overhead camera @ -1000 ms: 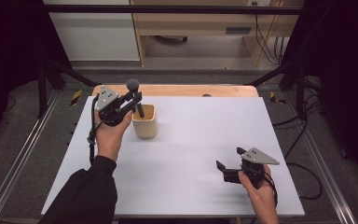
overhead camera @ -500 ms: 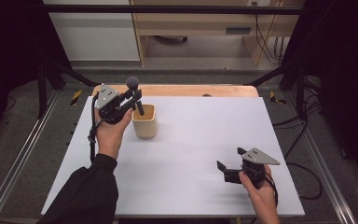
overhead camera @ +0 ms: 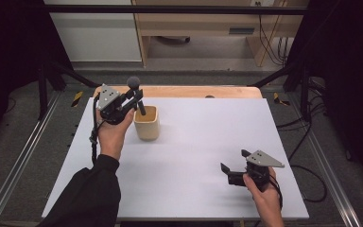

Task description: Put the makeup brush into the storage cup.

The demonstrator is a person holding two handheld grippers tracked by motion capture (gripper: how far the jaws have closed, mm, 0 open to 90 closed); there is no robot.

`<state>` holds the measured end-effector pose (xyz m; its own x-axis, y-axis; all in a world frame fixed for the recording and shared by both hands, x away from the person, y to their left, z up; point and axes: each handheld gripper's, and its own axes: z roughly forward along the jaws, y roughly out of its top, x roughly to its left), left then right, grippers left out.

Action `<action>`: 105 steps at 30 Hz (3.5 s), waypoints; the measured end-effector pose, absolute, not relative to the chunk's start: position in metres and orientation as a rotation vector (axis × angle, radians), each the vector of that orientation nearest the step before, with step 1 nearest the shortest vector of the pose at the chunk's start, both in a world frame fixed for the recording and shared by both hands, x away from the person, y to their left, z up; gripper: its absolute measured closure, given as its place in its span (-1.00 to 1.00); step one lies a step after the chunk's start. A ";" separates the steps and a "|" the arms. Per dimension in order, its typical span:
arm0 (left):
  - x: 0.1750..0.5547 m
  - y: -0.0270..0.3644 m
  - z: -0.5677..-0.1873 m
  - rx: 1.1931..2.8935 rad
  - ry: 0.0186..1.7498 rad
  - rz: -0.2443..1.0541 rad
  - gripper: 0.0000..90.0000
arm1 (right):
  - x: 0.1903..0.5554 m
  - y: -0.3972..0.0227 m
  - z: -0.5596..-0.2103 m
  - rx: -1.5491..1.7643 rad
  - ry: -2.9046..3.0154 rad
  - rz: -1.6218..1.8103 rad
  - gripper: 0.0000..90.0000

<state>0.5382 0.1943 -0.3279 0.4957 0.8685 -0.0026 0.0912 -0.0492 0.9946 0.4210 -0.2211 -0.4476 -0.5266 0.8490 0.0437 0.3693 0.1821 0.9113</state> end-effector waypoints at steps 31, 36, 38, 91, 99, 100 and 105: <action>0.544 0.196 -0.332 1.471 0.864 0.840 0.58 | 0.421 -0.218 -0.450 1.120 1.962 1.333 -0.86; 0.544 0.195 -0.332 1.465 0.870 0.849 0.58 | 0.421 -0.219 -0.450 1.120 1.960 1.334 -0.86; 0.545 0.195 -0.332 1.464 0.863 0.852 0.58 | 0.421 -0.219 -0.450 1.119 1.959 1.336 -0.86; 0.558 0.196 -0.348 1.425 0.877 0.899 0.58 | 0.421 -0.221 -0.451 1.110 1.922 1.361 -0.86; 0.556 0.195 -0.353 1.438 0.890 0.884 0.58 | 0.422 -0.219 -0.452 1.111 1.927 1.353 -0.86; 0.555 0.195 -0.354 1.434 0.893 0.880 0.58 | 0.422 -0.219 -0.452 1.111 1.927 1.353 -0.86; 0.552 0.192 -0.355 1.443 0.895 0.866 0.58 | 0.422 -0.220 -0.452 1.109 1.928 1.353 -0.86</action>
<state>0.5521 0.1922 -0.3552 0.4328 0.9014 0.0131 0.0435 -0.0354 0.9984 0.4221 -0.2198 -0.4525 -0.5214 0.8527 0.0319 0.3203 0.1609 0.9336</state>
